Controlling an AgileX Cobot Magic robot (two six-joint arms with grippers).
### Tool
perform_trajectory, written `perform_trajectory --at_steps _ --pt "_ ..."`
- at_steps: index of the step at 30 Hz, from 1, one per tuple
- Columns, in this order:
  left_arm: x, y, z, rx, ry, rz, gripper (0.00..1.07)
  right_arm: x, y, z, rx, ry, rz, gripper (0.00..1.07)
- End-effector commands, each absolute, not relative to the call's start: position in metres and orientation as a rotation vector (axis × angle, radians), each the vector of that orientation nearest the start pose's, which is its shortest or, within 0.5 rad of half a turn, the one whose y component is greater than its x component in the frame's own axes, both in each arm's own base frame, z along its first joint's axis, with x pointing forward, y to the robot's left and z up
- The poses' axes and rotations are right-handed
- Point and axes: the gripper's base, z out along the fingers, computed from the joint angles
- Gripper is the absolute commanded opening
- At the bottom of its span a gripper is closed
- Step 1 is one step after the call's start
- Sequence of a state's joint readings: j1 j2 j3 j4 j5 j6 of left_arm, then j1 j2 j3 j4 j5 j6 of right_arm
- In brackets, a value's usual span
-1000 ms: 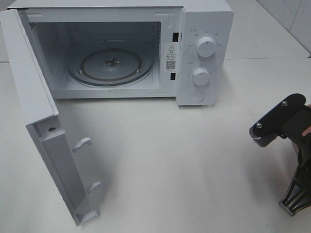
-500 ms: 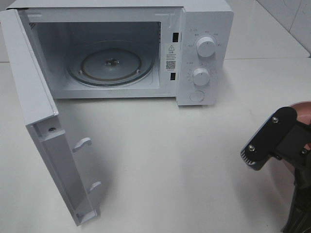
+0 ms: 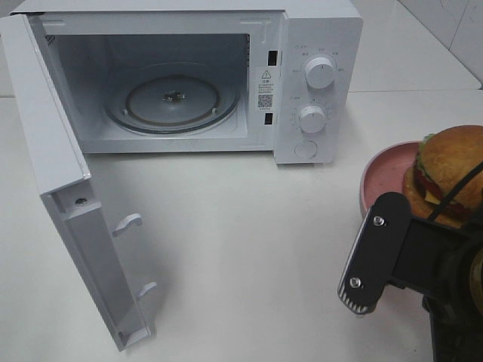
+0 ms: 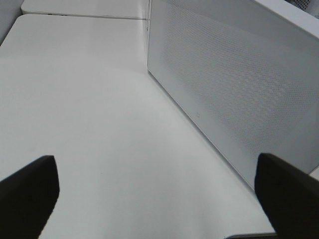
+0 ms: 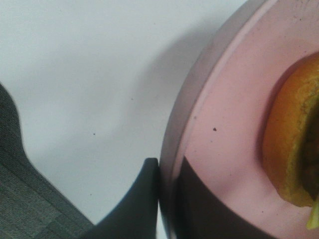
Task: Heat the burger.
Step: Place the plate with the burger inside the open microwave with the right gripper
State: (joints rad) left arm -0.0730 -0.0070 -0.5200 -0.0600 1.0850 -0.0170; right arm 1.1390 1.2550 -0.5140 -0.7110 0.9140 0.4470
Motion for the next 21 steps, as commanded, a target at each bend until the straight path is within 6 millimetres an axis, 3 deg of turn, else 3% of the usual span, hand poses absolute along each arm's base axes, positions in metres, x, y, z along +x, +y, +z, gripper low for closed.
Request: perform_trajectory --at_steps 1,8,21 --pt "-0.012 -0.004 0.281 0.059 2.015 -0.13 1.0 0.118 0.14 0.195 -1.579 2.105 -0.577 0.0" --pt "-0.012 -0.004 0.281 0.059 2.015 -0.13 1.0 0.12 0.143 0.196 -1.704 1.978 -0.604 0.0" --pt "-0.012 -0.004 0.281 0.059 2.015 -0.13 1.0 0.118 0.158 0.196 -1.914 1.731 -0.486 0.0"
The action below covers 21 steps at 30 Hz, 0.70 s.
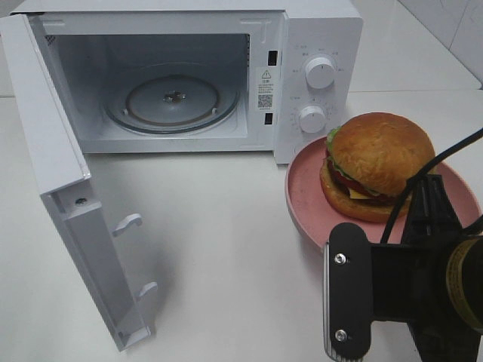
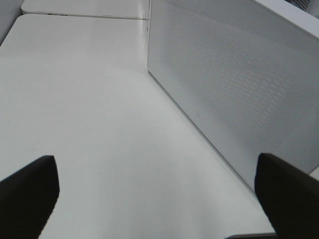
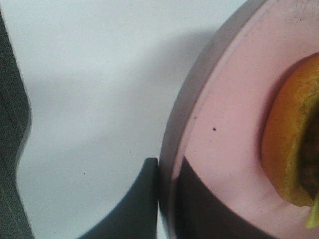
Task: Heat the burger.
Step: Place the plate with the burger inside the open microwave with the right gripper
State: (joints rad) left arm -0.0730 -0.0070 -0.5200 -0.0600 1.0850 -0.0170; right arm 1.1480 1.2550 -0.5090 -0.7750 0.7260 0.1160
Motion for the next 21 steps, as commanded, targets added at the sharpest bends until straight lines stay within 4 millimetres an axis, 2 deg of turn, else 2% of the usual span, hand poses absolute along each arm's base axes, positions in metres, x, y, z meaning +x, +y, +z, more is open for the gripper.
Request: perform_trajectory --at_steps 1,8,21 --pt "-0.012 -0.004 0.281 0.059 2.015 -0.13 1.0 0.118 0.158 0.196 -1.914 1.731 -0.486 0.0" --pt "-0.012 -0.004 0.281 0.059 2.015 -0.13 1.0 0.116 0.167 0.196 -2.015 1.558 -0.423 0.01" --pt "-0.012 -0.004 0.281 0.059 2.015 -0.13 1.0 0.114 0.176 0.198 -2.18 1.26 -0.414 0.0"
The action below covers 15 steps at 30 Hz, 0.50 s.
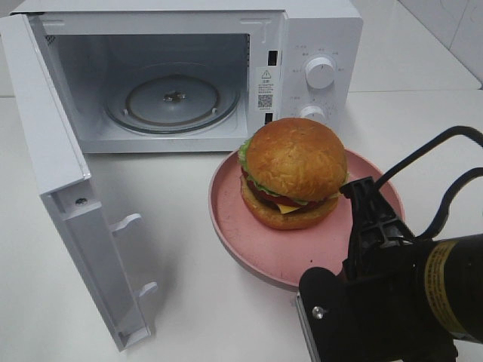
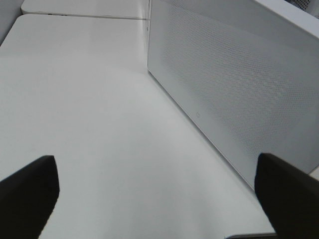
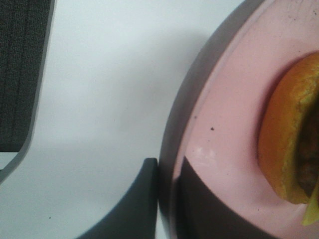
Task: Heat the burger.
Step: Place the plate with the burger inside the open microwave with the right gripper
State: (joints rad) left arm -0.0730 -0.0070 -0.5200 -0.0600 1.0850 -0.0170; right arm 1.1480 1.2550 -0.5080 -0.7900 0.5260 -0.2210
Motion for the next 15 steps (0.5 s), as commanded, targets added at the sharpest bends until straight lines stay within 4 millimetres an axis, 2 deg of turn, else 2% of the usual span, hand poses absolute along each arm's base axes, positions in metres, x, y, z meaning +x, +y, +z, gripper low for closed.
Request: perform_trajectory --at_steps 1,15 --pt "-0.0115 -0.0037 0.2809 0.059 2.015 -0.13 1.0 0.1134 0.1766 0.1979 -2.188 1.24 -0.412 0.0" --pt "-0.0115 -0.0037 0.2809 0.059 2.015 -0.13 1.0 0.1121 0.1824 0.1994 -2.254 1.046 -0.399 0.0"
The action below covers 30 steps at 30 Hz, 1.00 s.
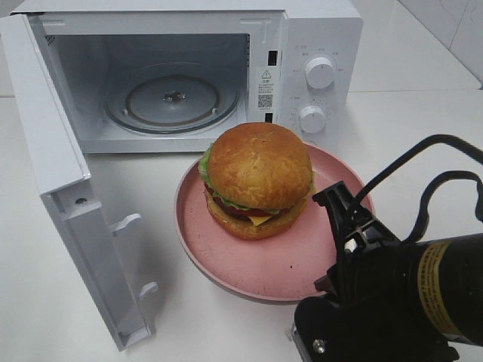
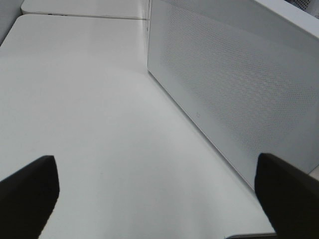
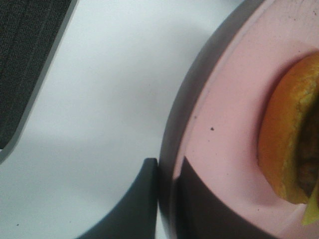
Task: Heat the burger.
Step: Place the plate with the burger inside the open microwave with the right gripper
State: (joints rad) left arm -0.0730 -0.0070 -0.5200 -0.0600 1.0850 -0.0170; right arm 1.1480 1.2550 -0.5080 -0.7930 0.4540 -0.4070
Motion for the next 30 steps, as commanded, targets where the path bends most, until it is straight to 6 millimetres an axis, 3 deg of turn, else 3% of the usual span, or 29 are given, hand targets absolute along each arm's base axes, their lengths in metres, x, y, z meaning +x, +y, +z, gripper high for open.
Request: perform_trajectory --at_steps 1,8,12,23,30 --pt "-0.012 -0.004 0.281 0.059 2.015 -0.13 1.0 0.112 0.183 0.2 -2.256 1.031 -0.396 0.0" --pt "-0.012 -0.004 0.281 0.059 2.015 -0.13 1.0 0.114 0.183 0.2 -2.264 0.995 -0.401 0.0" --pt "-0.012 -0.004 0.281 0.059 2.015 -0.13 1.0 0.132 0.172 0.2 -2.25 1.049 -0.446 0.0" --pt "-0.012 -0.004 0.281 0.059 2.015 -0.13 1.0 0.146 0.157 0.197 -2.319 1.041 -0.441 0.0" --pt "-0.012 -0.004 0.281 0.059 2.015 -0.13 1.0 0.162 0.156 0.211 -2.263 1.078 -0.436 0.0"
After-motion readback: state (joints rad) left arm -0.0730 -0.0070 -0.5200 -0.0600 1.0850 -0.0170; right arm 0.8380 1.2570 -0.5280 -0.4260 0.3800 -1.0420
